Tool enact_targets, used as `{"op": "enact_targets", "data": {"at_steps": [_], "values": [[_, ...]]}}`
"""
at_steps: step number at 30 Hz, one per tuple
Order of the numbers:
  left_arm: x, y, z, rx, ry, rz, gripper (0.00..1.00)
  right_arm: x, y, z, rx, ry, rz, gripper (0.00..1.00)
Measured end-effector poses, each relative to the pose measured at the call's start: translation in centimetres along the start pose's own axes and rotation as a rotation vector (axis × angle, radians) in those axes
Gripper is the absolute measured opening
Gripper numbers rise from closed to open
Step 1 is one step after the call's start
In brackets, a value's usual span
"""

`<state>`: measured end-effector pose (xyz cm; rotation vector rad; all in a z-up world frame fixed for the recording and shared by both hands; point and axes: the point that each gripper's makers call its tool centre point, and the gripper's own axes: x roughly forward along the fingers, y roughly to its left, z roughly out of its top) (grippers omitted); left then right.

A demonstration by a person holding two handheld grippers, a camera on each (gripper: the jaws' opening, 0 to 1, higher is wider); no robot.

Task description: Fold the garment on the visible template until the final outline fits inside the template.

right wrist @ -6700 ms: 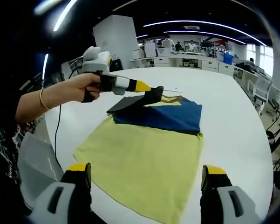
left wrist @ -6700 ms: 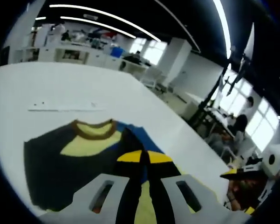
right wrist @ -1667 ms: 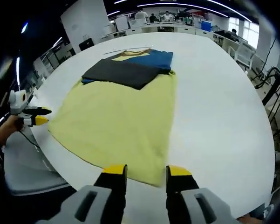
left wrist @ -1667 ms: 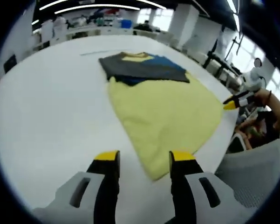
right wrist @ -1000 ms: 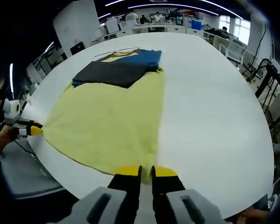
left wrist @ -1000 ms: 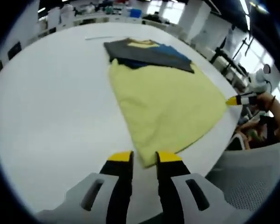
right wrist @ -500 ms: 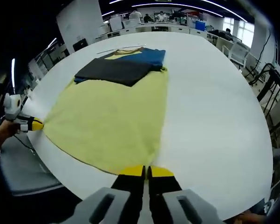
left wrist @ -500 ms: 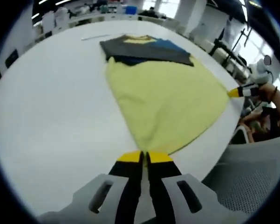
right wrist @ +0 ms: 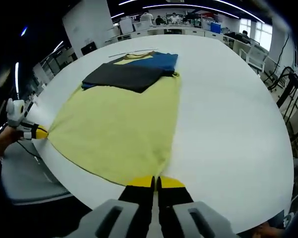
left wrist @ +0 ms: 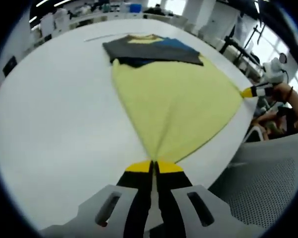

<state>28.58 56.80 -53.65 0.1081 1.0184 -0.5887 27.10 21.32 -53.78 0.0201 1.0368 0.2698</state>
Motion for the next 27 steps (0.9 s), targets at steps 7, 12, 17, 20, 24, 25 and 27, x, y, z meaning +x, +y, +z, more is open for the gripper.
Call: {"op": "enact_targets", "data": {"at_steps": [7, 12, 17, 20, 24, 25, 27], "values": [[-0.8, 0.2, -1.2, -0.008, 0.018, 0.001, 0.0, 0.0, 1.2, -0.5, -0.013, 0.006, 0.026, 0.0], [-1.6, 0.3, -2.1, -0.009, 0.032, 0.0, 0.0, -0.2, 1.9, -1.0, -0.018, 0.011, 0.042, 0.0], [-2.2, 0.6, -3.0, 0.01, 0.054, 0.016, 0.0, -0.4, 3.0, -1.7, -0.019, 0.019, 0.07, 0.0], [-2.7, 0.6, -3.4, 0.023, 0.062, 0.026, 0.0, -0.5, 3.5, -2.1, -0.03, 0.027, 0.079, 0.0], [-3.2, 0.7, -4.0, 0.026, 0.069, 0.025, 0.0, -0.7, 3.9, -2.6, -0.036, 0.035, 0.087, 0.0], [-3.4, 0.7, -4.3, 0.028, 0.072, 0.022, 0.0, -0.7, 3.9, -2.7, -0.035, 0.037, 0.088, 0.0], [-3.6, 0.6, -4.7, 0.031, 0.075, 0.02, 0.0, -0.8, 4.2, -2.9, -0.035, 0.041, 0.092, 0.0]]}}
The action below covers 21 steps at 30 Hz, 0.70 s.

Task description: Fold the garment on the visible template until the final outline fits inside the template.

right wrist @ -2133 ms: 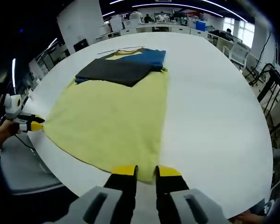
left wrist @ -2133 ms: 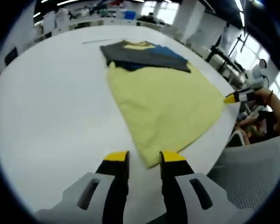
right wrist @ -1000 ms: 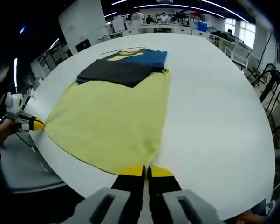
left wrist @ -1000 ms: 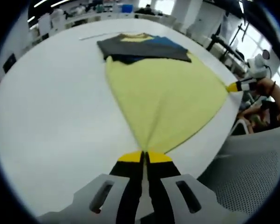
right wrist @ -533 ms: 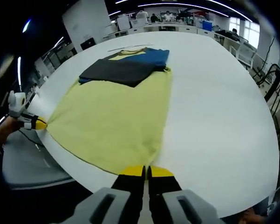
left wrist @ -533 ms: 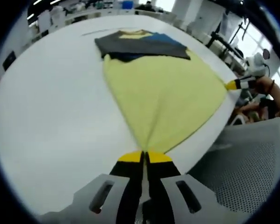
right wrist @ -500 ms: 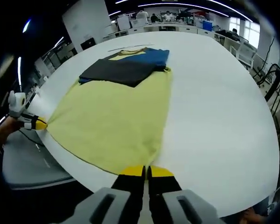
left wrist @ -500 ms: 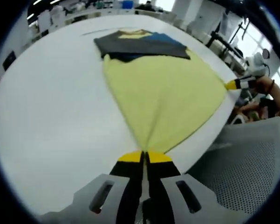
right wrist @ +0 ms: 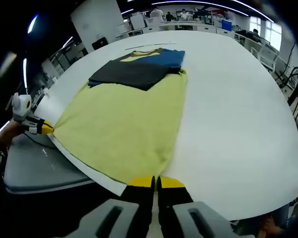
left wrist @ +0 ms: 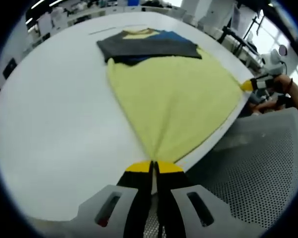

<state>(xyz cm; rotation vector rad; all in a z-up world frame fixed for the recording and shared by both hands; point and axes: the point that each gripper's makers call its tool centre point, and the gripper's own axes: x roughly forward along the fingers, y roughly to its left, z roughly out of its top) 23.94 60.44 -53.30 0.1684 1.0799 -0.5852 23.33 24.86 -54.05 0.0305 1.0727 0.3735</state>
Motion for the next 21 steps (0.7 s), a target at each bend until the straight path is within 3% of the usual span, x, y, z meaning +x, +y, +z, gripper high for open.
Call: {"op": "enact_targets", "data": {"at_steps": [6, 21], "values": [[-0.8, 0.1, -1.3, -0.015, 0.008, -0.008, 0.0, -0.1, 0.9, -0.9, -0.001, 0.014, 0.011, 0.0], [-2.3, -0.5, -2.2, 0.001, -0.003, 0.012, 0.0, -0.6, 2.5, -2.4, -0.017, 0.041, 0.036, 0.0]]}}
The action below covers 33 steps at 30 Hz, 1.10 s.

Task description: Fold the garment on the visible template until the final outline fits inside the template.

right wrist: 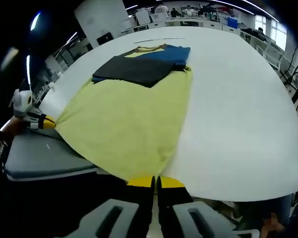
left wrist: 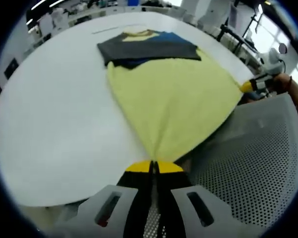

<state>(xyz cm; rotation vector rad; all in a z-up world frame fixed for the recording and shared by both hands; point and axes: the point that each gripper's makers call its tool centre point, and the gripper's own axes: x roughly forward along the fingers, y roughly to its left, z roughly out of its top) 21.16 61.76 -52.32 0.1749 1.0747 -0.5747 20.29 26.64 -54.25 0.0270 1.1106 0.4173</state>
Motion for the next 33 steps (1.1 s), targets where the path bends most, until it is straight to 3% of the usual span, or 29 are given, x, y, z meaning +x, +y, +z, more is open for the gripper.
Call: {"op": "enact_targets", "data": {"at_steps": [5, 11, 28, 33], "values": [[-0.3, 0.2, 0.3, -0.026, -0.01, -0.005, 0.0, -0.4, 0.2, 0.3, -0.004, 0.001, 0.001, 0.0], [-1.4, 0.7, 2.1, -0.086, -0.068, -0.02, 0.0, -1.3, 0.3, 2.4, 0.003, -0.053, 0.004, 0.0], [-3.7, 2.5, 8.5, -0.098, -0.211, -0.02, 0.0, -3.6, -0.3, 8.3, -0.122, -0.129, -0.016, 0.0], [-4.2, 3.8, 10.9, -0.127, -0.29, 0.013, 0.0, -3.8, -0.6, 9.9, -0.132, -0.153, -0.024, 0.0]]}}
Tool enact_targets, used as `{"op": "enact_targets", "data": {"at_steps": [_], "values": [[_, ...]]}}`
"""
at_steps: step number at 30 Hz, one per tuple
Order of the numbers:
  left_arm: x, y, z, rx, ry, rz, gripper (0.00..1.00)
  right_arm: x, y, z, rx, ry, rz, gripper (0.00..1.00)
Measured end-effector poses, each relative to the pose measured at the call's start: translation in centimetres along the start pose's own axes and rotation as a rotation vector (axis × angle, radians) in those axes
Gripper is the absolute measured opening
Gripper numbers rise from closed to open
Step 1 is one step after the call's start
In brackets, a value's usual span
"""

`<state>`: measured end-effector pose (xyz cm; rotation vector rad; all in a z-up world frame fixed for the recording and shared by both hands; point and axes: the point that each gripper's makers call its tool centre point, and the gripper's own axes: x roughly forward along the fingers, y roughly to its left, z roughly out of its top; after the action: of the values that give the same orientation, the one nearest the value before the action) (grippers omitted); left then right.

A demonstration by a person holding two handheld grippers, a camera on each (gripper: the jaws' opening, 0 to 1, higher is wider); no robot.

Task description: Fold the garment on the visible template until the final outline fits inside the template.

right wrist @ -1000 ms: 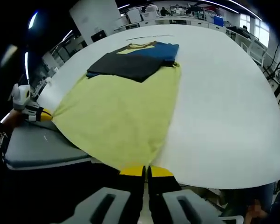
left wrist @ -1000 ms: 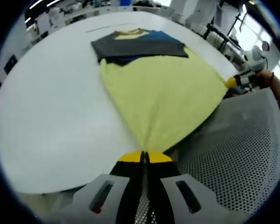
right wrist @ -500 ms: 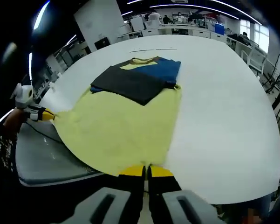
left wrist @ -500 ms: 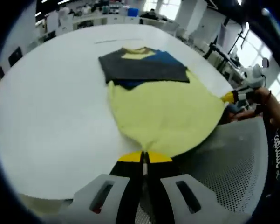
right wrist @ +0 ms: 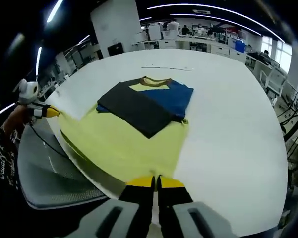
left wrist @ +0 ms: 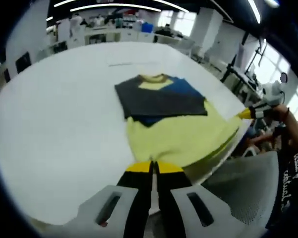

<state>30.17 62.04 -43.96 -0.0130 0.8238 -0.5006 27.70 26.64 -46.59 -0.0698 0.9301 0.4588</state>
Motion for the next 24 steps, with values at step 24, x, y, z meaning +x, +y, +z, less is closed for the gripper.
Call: {"op": "enact_targets", "data": {"at_steps": [24], "values": [[1.9, 1.9, 10.0, -0.043, -0.21, 0.055, 0.0, 0.3, -3.3, 9.9, -0.113, -0.123, -0.052, 0.0]]}}
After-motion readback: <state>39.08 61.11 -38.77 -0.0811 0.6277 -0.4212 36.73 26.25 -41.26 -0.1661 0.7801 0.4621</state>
